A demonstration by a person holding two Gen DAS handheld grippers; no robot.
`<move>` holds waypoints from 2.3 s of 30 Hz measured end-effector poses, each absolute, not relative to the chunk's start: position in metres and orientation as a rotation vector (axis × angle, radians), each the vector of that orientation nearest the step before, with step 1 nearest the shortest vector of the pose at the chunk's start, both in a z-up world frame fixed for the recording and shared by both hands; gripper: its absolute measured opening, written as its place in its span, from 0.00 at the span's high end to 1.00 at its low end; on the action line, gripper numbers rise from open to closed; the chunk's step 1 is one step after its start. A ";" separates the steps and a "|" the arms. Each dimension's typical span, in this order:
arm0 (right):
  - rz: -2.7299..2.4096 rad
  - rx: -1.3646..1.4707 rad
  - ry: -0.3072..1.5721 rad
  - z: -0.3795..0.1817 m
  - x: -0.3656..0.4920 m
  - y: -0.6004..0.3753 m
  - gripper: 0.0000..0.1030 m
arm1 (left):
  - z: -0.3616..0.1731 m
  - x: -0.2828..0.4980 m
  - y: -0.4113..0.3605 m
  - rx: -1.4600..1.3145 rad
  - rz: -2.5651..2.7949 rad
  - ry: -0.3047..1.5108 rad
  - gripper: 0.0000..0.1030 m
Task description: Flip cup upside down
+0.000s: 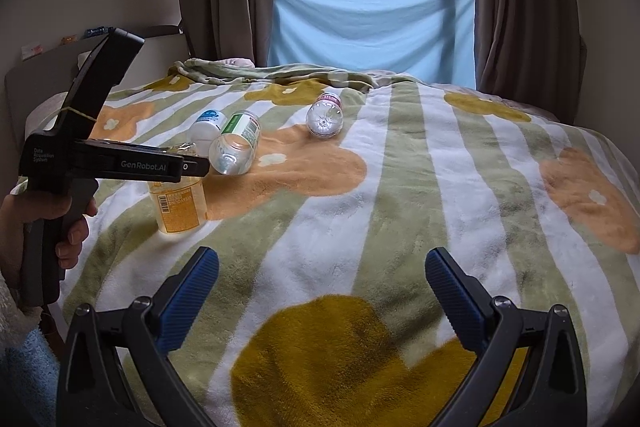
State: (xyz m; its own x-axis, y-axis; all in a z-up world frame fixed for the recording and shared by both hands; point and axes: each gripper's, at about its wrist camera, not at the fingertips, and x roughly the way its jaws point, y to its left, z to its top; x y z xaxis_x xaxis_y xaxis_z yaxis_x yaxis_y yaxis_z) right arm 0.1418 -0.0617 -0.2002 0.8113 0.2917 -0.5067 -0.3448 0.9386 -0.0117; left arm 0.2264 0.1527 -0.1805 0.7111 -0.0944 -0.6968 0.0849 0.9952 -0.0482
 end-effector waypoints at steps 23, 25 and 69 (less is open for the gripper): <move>0.263 -0.142 0.458 -0.130 0.112 -0.046 0.00 | -0.056 0.133 0.177 -0.023 -0.109 0.504 0.00; 0.247 -0.115 0.429 -0.102 0.104 -0.044 0.00 | -0.029 0.114 0.182 -0.021 -0.097 0.458 0.00; 0.064 -0.063 0.221 0.021 0.029 0.012 0.00 | 0.033 0.008 0.230 -0.033 -0.018 0.296 0.00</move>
State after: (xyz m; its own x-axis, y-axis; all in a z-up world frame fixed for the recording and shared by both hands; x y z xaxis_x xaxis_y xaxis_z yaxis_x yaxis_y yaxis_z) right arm 0.0287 0.0119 0.0209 0.9737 0.0567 -0.2206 -0.0706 0.9959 -0.0557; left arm 0.0084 0.2299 0.0332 0.9564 -0.0225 -0.2910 0.0128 0.9993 -0.0352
